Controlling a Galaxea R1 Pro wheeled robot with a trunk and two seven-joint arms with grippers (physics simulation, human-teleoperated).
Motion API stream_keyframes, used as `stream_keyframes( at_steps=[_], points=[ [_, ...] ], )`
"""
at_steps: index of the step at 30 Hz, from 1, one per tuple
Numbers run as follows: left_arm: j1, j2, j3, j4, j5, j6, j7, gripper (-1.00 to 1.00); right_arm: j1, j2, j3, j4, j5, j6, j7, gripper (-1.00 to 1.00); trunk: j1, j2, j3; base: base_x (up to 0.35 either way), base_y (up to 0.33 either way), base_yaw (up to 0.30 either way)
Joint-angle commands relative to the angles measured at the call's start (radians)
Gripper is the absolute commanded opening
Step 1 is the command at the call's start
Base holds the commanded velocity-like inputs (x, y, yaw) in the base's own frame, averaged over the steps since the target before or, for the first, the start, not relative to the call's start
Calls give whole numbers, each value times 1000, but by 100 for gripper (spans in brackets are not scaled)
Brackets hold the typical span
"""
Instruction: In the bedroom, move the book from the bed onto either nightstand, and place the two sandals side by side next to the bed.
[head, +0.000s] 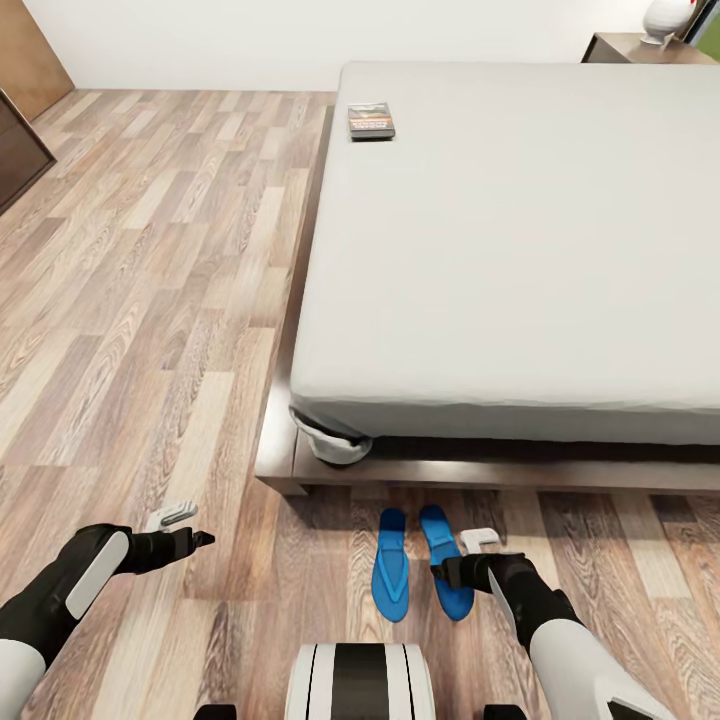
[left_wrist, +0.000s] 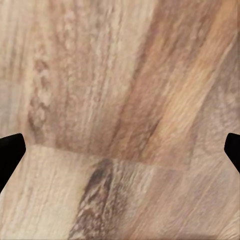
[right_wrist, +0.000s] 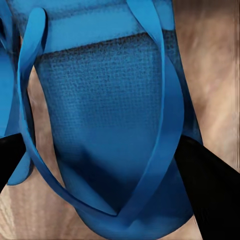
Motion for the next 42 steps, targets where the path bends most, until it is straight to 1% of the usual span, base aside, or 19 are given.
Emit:
stream_keyframes(
  at_steps=[1, 5, 8, 12, 13, 16, 18, 20, 26, 32, 35, 42],
  points=[
    [0, 1, 1, -2, -5, 7, -6, 100, -1, 2, -8, -3, 9, 4, -2, -100, 0, 0, -1, 0, 0, 0],
    [-1, 5, 5, -7, -4, 32, -6, 100, -1, 3, -8, -3, 8, 5, -20, -100, 0, 0, -1, 0, 0, 0],
    [-2, 8, 7, -38, -4, 55, -6, 100, -1, 4, -9, -2, 8, 5, -25, -100, 0, 0, -1, 0, 0, 0],
    [-2, 10, 9, -107, -3, 123, -5, 100, -1, 5, -9, -1, 8, 5, -28, -100, 0, 0, -1, 0, 0, 0],
    [-2, 10, 9, -115, -3, 131, -4, 100, -1, 5, -9, -1, 8, 5, -28, -100, 0, 0, -1, 0, 0, 0],
    [-2, 11, 10, -136, -3, 151, -4, 100, -1, 6, -9, -1, 8, 5, -28, -100, 11, -21, -10, 0, 0, 0],
    [-2, 12, 10, -143, -3, 163, -4, 100, -1, 6, -9, -1, 8, 5, -29, -100, 12, -22, -18, 0, 0, 0],
    [-2, 12, 10, -149, -2, 176, -4, 100, -1, 6, -9, -1, 7, 5, -29, -100, 12, -22, -18, 0, 0, 0],
    [-2, 11, 11, -173, -2, 191, -4, 100, -2, 16, -8, -2, 7, 15, -29, -100, 12, -22, -18, 0, 0, 0],
    [-1, 11, 11, -177, -2, 193, -4, 100, -11, 19, -8, -1, 5, 32, -29, -100, 12, -22, -18, 0, 0, 0],
    [0, 11, 11, -177, -2, 193, -4, 100, -14, 20, -9, -1, 5, 34, -29, -100, 14, -23, -29, 0, 0, 0],
    [0, 10, 10, -177, -2, 193, -4, 100, -16, 25, -9, -1, 4, 35, -30, -100, 14, -23, -29, 0, 0, 0]
  ],
)
